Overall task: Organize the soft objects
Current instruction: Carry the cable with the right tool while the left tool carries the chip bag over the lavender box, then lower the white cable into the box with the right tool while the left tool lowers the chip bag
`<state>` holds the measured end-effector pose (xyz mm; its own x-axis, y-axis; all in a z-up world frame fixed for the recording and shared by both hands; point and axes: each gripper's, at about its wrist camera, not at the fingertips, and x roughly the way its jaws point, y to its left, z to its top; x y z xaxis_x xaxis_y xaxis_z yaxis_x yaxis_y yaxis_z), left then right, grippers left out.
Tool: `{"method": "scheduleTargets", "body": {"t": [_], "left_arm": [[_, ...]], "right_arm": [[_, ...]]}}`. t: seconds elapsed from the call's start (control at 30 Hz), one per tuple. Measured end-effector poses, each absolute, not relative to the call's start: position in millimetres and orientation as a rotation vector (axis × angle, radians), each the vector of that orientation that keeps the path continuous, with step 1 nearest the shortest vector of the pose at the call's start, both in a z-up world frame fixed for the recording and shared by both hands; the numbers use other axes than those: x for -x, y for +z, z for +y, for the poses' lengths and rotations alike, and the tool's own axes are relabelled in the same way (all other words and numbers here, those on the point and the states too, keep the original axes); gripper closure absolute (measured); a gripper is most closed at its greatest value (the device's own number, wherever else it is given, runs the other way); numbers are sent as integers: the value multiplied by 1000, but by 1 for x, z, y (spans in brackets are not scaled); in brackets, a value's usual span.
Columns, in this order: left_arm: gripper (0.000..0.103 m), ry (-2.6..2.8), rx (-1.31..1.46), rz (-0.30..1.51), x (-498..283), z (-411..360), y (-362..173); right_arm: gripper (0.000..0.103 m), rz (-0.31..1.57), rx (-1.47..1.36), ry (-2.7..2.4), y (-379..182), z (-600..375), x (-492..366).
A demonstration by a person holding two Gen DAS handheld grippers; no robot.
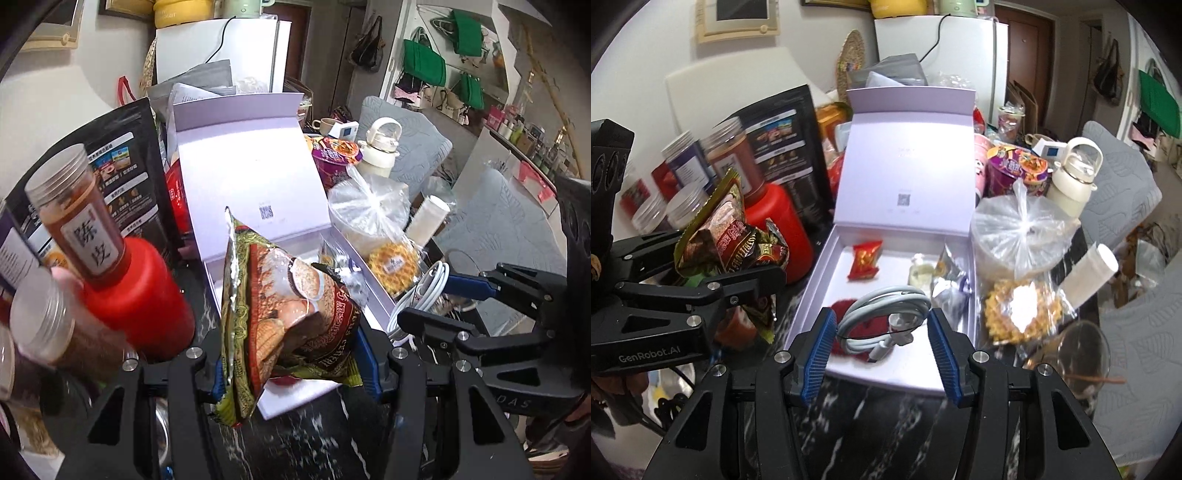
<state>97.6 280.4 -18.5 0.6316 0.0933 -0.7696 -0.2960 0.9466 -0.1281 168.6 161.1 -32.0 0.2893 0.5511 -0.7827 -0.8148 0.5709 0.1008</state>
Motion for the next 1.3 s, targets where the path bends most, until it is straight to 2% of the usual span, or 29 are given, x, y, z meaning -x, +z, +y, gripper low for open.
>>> {"method": "scheduleTargets", "body": {"t": [0.6, 1.3], "left_arm": [[49, 286, 174, 870, -153, 325, -39], [49, 280, 232, 995, -205, 350, -105]], "right_arm": [[53, 883, 326, 882, -57, 212, -227], [53, 934, 323, 804, -105, 232, -271]]}}
